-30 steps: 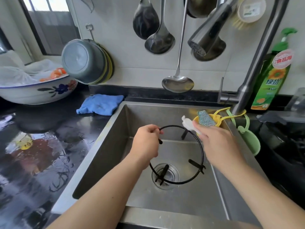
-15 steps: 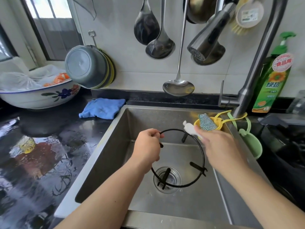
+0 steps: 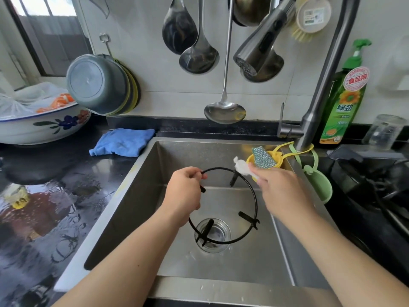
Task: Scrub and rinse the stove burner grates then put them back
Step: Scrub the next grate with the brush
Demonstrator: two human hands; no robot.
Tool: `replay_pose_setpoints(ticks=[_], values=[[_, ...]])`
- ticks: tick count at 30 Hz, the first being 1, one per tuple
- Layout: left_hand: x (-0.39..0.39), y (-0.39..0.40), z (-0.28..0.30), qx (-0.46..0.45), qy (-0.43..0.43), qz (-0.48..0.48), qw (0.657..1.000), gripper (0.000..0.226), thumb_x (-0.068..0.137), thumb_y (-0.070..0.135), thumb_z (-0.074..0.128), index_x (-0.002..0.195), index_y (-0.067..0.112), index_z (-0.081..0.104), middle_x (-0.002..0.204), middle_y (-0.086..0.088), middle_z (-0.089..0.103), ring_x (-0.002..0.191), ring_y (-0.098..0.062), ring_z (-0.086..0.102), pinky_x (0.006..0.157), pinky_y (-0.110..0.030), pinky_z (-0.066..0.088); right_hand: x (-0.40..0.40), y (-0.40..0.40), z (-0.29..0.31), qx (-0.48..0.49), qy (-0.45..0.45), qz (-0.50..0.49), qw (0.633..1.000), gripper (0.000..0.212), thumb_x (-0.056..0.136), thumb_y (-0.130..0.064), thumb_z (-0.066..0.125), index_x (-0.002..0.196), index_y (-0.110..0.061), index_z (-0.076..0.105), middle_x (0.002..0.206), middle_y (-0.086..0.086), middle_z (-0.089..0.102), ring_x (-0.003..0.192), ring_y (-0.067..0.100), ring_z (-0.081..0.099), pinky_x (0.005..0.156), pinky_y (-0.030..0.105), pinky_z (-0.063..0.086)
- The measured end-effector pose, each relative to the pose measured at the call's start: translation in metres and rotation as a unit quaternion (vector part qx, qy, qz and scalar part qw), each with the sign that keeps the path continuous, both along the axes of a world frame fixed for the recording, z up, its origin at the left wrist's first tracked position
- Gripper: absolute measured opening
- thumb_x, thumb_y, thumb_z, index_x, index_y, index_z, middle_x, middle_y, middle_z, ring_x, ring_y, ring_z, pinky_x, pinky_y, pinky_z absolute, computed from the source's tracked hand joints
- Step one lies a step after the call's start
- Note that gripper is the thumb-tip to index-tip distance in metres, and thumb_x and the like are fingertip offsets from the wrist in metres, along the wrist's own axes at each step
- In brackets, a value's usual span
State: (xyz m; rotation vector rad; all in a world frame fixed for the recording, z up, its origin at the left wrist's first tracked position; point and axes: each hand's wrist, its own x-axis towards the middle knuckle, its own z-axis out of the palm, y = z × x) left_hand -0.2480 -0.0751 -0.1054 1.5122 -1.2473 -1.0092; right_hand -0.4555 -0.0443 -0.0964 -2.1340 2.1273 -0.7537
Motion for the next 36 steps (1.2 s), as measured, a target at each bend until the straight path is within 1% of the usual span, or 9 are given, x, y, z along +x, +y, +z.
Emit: replay_pose_setpoints(ticks=[5,10,14,17,21,26,29,33,36], values=[[0.003,0.001,-0.004,0.009,0.009,-0.012,1.0,0.027,0.107,0.015,0.047,0.095,0.017,0.072,0.094,-0.01,0.069,0.067,-0.017,0.053,0.043,-0.026,0.041,0.003,0.013,-0.006,0.024,0.001,0.029,0.999,0.05,0.101,-0.018,0.054,0.141,-0.047,0.049,0.078,-0.012,0.05,0.067,0.012,0.049,0.055,0.033,0.043],[0.001,-0.003,-0.002,0.006,0.021,0.001,1.0,0.03,0.107,0.017,0.046,0.094,0.015,0.073,0.086,-0.01,0.062,0.067,-0.018,0.051,0.043,-0.026,0.041,0.002,0.004,-0.003,-0.045,-0.047,0.032,0.997,0.047,0.099,-0.015,0.058,0.139,-0.04,0.055,0.082,-0.005,0.058,0.071,0.017,0.053,0.059,0.037,0.047],[0.003,-0.003,-0.004,0.009,0.014,0.007,1.0,0.029,0.107,0.017,0.047,0.094,0.014,0.072,0.081,-0.008,0.061,0.064,-0.02,0.051,0.044,-0.026,0.039,0.016,0.01,-0.007,0.019,-0.019,0.071,0.997,0.048,0.101,-0.017,0.054,0.14,-0.046,0.052,0.078,-0.01,0.05,0.068,0.011,0.049,0.058,0.035,0.045],[0.0,-0.003,-0.004,0.009,0.029,0.005,1.0,0.029,0.107,0.017,0.047,0.091,0.016,0.072,0.09,-0.012,0.065,0.066,-0.02,0.051,0.045,-0.027,0.039,0.006,0.001,-0.004,-0.018,-0.037,0.023,0.999,0.048,0.101,-0.017,0.055,0.141,-0.044,0.052,0.086,-0.006,0.058,0.074,0.016,0.054,0.062,0.04,0.052],[0.003,-0.002,-0.005,0.007,0.01,0.01,1.0,0.029,0.107,0.017,0.047,0.093,0.016,0.072,0.088,-0.012,0.065,0.063,-0.02,0.051,0.045,-0.028,0.041,0.021,0.021,-0.007,0.048,0.017,0.107,0.993,0.059,0.099,-0.011,0.054,0.14,-0.053,0.048,0.078,-0.01,0.049,0.066,0.009,0.049,0.056,0.034,0.045],[0.001,-0.003,-0.003,0.003,0.017,0.006,1.0,0.028,0.106,0.016,0.047,0.092,0.015,0.071,0.09,-0.013,0.065,0.066,-0.019,0.052,0.042,-0.026,0.04,0.01,0.004,-0.003,-0.022,0.001,0.031,0.999,0.051,0.101,-0.015,0.055,0.142,-0.045,0.05,0.081,-0.008,0.053,0.069,0.012,0.05,0.051,0.029,0.037],[0.003,-0.003,-0.004,0.004,0.008,0.01,1.0,0.029,0.106,0.015,0.047,0.092,0.017,0.072,0.093,-0.014,0.068,0.065,-0.019,0.053,0.043,-0.027,0.041,0.02,0.017,-0.008,0.033,-0.002,0.093,0.995,0.052,0.102,-0.017,0.052,0.141,-0.051,0.047,0.08,-0.009,0.05,0.068,0.01,0.049,0.054,0.032,0.04],[0.002,-0.002,-0.002,0.004,0.014,0.009,1.0,0.028,0.107,0.016,0.046,0.094,0.015,0.072,0.086,-0.01,0.062,0.062,-0.019,0.05,0.044,-0.027,0.041,0.007,0.004,0.0,-0.001,-0.005,0.026,1.0,0.05,0.101,-0.017,0.053,0.14,-0.049,0.051,0.082,-0.008,0.054,0.068,0.015,0.051,0.054,0.032,0.04],[0.001,-0.002,-0.002,0.005,0.008,0.006,1.0,0.028,0.107,0.015,0.046,0.095,0.015,0.072,0.089,-0.009,0.065,0.065,-0.019,0.051,0.042,-0.026,0.04,0.02,0.019,-0.002,0.049,0.005,0.085,0.995,0.053,0.102,-0.016,0.05,0.138,-0.054,0.049,0.081,-0.007,0.053,0.068,0.014,0.052,0.056,0.035,0.043]])
